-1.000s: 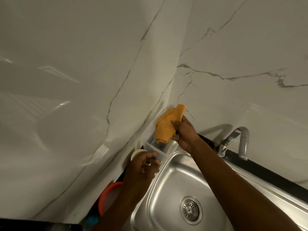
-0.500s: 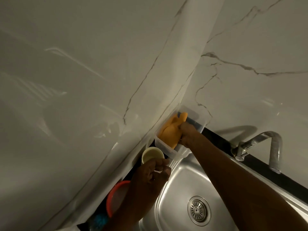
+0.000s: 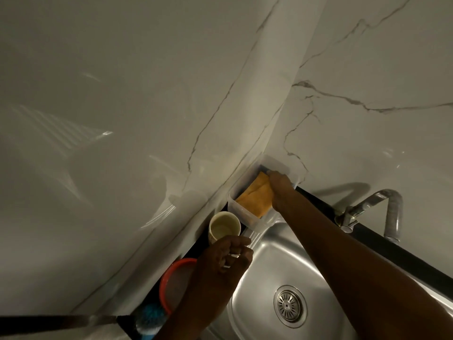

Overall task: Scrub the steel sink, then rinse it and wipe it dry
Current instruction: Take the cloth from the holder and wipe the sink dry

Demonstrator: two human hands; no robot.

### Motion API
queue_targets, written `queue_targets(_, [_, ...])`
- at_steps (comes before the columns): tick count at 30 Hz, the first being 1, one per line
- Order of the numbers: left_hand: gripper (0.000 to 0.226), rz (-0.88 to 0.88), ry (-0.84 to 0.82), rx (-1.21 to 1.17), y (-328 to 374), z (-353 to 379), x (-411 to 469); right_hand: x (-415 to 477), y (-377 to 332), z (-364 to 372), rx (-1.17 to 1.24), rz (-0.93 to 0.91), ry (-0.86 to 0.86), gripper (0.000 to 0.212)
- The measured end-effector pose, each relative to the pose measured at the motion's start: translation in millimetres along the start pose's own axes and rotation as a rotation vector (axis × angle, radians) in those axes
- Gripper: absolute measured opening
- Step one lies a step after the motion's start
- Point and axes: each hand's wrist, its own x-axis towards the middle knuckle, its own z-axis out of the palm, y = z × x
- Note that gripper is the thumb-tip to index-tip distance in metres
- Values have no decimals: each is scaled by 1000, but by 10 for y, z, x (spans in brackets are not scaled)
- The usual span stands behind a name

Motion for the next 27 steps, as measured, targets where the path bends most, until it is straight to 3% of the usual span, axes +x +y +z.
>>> queue_targets(4, [15, 14, 67, 75, 5, -41, -104, -462, -54, -138, 8, -119, -15, 40])
queue_targets(8, [16, 47, 126, 94, 141, -62, -288, -1307, 107, -367, 84, -279, -104, 17])
queue_targets(10, [30, 71, 142, 93, 253, -50, -429, -1684, 251, -483, 123, -319, -134, 11])
queue_targets(12, [46, 86, 159, 90, 283, -53, -541, -1988, 395, -588, 149, -350, -170, 17])
queue_targets(17, [11, 173, 255, 193, 298, -30, -978, -2694, 829, -854, 188, -441, -301, 21])
queue_targets(21, [12, 205, 300, 199, 137, -85, -1468, -3102, 1260, -946, 131, -511, -364, 18])
queue_targets(27, [14, 87, 409, 118, -339, -271, -2071, -3458, 1948, -728, 9, -537, -426, 16])
